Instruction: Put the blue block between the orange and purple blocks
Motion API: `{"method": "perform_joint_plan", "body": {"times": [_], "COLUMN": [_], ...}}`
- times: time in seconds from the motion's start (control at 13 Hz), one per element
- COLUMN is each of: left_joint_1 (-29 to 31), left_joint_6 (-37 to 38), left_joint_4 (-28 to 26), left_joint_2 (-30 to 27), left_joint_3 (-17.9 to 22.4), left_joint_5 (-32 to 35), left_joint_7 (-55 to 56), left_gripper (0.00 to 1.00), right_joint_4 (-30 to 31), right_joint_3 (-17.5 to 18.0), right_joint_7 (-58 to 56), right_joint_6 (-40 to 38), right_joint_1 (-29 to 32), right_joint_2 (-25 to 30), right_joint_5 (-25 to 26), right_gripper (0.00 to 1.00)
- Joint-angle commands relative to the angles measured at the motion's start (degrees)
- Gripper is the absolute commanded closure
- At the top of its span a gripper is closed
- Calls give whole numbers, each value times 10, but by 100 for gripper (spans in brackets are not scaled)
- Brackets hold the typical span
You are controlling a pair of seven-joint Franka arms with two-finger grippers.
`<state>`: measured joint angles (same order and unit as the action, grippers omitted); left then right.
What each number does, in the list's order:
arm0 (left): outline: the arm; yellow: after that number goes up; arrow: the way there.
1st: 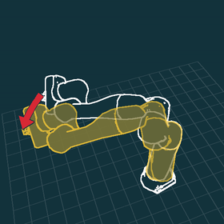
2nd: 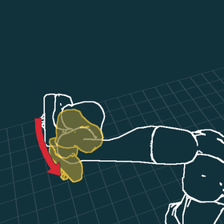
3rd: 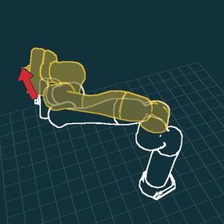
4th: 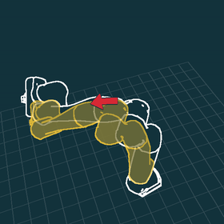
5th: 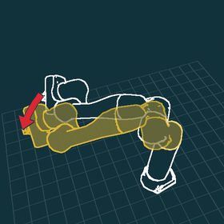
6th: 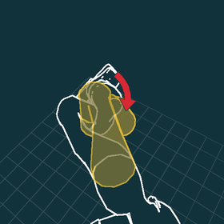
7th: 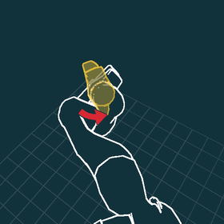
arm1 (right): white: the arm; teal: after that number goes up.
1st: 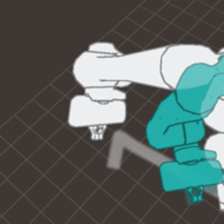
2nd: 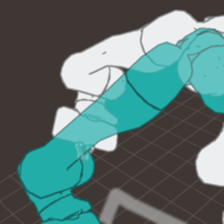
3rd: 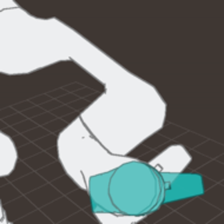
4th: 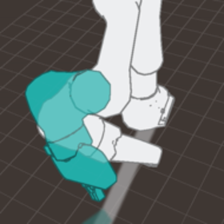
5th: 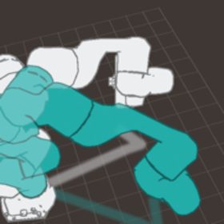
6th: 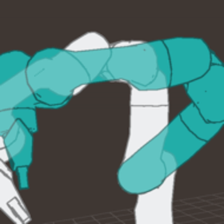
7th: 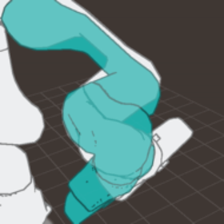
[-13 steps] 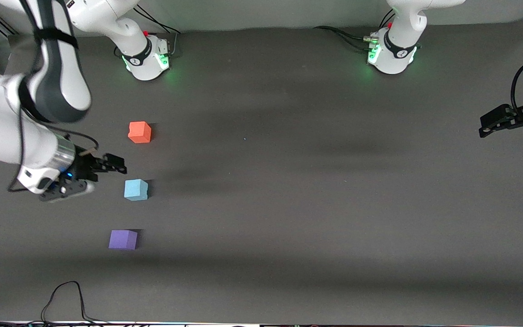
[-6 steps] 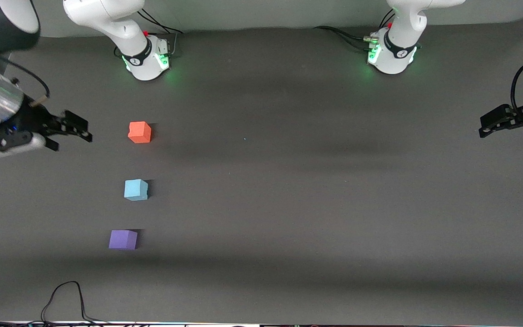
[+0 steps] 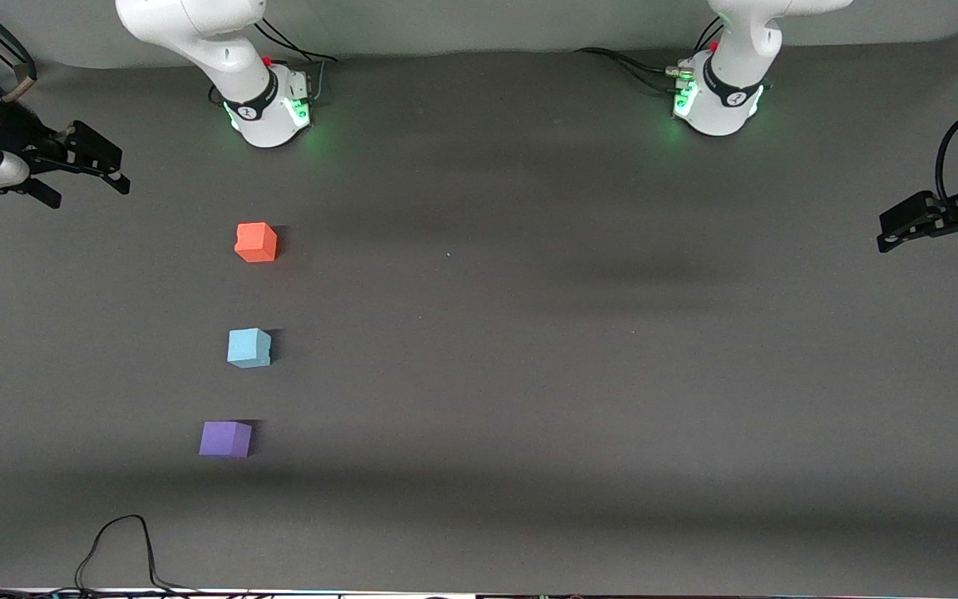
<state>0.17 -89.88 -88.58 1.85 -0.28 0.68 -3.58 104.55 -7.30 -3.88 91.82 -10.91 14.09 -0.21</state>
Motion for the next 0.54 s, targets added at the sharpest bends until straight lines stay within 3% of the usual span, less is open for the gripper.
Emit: {"method": "perform_joint_plan", "body": {"times": [0.0, 0.46], "left_joint_1": [-4, -4], "left_joint_6": [-7, -8], "left_joint_4": [-4, -4], "left_joint_2": [-4, -4], "left_joint_3": [5, 5], "left_joint_5": [-6, -6], "left_joint_7": [-2, -3], "left_gripper": [0, 0], "right_joint_4": [6, 3], "right_joint_3": [8, 7], "right_joint_7": [15, 16], "right_joint_6": [-11, -10], "right_joint_1": [6, 7], "right_joint_2": [-10, -11], "right_joint_5": [21, 21], "right_gripper": [0, 0]}}
